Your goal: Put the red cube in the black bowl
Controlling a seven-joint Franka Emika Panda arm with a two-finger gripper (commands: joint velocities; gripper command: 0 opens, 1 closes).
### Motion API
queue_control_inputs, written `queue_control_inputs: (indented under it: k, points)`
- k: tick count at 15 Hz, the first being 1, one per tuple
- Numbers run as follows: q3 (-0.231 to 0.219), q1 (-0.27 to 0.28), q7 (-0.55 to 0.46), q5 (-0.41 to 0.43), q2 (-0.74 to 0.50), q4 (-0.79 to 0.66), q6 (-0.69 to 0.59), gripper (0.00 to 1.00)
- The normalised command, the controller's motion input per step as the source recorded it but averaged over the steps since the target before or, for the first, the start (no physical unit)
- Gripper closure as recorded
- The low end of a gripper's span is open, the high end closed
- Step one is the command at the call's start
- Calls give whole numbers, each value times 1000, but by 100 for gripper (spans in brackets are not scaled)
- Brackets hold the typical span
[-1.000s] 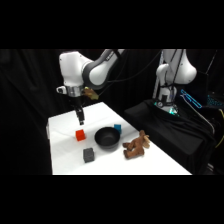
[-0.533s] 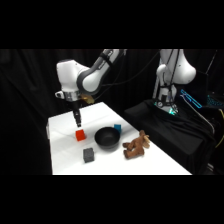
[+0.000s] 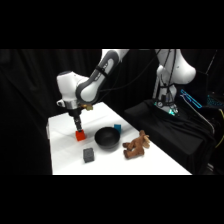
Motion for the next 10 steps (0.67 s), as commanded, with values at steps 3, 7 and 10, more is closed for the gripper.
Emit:
queue_control_inputs:
  k: [3, 7, 10]
  points:
    - [94, -112, -162, 99, 221, 270, 70, 0]
    - [78, -86, -138, 90, 205, 256, 85, 0]
    - [61, -91, -105, 92, 205, 261, 97, 0]
